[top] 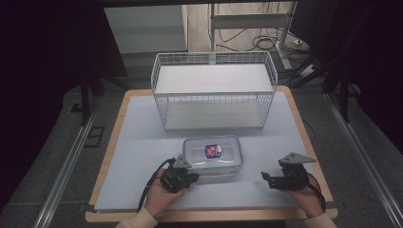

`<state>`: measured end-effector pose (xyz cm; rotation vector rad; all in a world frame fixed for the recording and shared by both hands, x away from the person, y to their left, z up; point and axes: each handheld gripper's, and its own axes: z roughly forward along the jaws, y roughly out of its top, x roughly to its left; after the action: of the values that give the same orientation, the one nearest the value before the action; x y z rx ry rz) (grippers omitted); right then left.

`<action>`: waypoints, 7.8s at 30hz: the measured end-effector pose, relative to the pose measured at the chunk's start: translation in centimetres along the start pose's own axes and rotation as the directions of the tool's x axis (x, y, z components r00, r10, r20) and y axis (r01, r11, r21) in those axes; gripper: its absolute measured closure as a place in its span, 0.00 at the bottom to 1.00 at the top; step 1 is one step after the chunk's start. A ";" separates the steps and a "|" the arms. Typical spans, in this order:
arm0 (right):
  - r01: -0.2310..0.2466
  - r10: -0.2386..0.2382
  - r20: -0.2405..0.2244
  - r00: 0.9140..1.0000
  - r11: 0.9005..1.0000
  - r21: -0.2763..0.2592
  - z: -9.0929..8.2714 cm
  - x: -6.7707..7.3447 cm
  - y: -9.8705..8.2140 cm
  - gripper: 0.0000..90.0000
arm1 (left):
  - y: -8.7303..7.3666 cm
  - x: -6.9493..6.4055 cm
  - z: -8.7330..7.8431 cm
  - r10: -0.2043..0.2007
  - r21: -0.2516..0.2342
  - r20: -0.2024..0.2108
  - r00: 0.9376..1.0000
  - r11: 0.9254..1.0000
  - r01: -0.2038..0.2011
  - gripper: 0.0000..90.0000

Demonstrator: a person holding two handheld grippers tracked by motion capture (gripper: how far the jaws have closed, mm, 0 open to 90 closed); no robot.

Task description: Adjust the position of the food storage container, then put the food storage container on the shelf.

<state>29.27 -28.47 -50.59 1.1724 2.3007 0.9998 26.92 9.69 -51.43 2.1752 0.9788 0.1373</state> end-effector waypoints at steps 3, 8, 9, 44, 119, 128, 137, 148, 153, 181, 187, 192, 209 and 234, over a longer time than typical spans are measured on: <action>0.002 -0.002 -0.001 1.000 1.000 0.001 0.0 0.0 0.0 0.17 | 0.0 0.4 0.0 -0.014 -0.002 0.003 1.000 1.000 0.014 1.00; 0.003 -0.003 -0.001 1.000 1.000 0.003 0.1 0.0 0.0 0.17 | 0.0 0.5 0.0 -0.014 -0.004 0.003 1.000 1.000 0.014 1.00; 0.005 -0.005 -0.001 1.000 1.000 0.003 0.1 0.0 0.0 0.17 | 0.0 0.4 -0.1 -0.022 -0.009 0.003 1.000 1.000 0.022 1.00; 0.010 -0.010 -0.002 1.000 1.000 -0.003 0.1 0.0 0.0 0.17 | -3.3 6.8 -6.6 -0.317 -0.233 -0.033 0.948 0.925 0.301 0.37; -0.068 0.055 -0.165 0.985 0.995 -0.074 -0.2 1.2 4.8 0.17 | 0.9 8.1 -0.1 -0.496 -0.090 0.297 0.816 0.836 0.541 0.32; -0.113 0.107 -0.249 0.963 0.994 -0.008 2.5 2.0 8.1 0.17 | 0.9 8.1 -0.1 -0.495 -0.092 0.298 0.816 0.837 0.540 0.32; -0.178 0.180 -0.289 0.940 0.983 0.032 4.3 1.7 9.3 0.18 | 0.9 8.1 -0.1 -0.494 -0.094 0.299 0.817 0.836 0.540 0.32; -0.218 0.245 -0.331 0.911 0.969 0.116 6.6 1.8 8.6 0.19 | 0.8 8.1 -0.1 -0.490 -0.095 0.301 0.818 0.838 0.537 0.32; -0.267 0.303 -0.385 0.872 0.953 0.145 7.3 1.6 8.4 0.20 | 0.8 8.1 -0.1 -0.490 -0.096 0.300 0.819 0.838 0.537 0.32; -0.395 0.425 -0.484 0.765 0.903 0.169 6.9 0.7 7.3 0.43 | 0.4 6.8 -1.0 -0.460 -0.157 0.265 0.848 0.847 0.508 0.38; -0.395 0.415 -0.494 0.764 0.906 0.150 6.4 0.8 7.1 0.47 | 0.0 6.3 -1.4 -0.453 -0.182 0.257 0.853 0.845 0.503 0.41; -0.393 0.402 -0.501 0.766 0.910 0.130 5.7 1.0 6.7 0.49 | -0.1 5.8 -1.9 -0.443 -0.195 0.243 0.863 0.849 0.491 0.44; -0.384 0.377 -0.511 0.772 0.918 0.098 4.9 1.3 6.5 0.53 | -0.6 5.0 -2.6 -0.421 -0.218 0.232 0.877 0.856 0.468 0.49; -0.366 0.327 -0.522 0.788 0.930 0.029 4.1 1.3 7.0 0.55 | 0.0 4.7 -3.5 -0.405 -0.267 0.215 0.889 0.851 0.452 0.51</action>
<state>34.74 -22.84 -48.29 1.4737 2.4486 1.7113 28.94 14.95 -49.76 1.6103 1.2396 -0.0843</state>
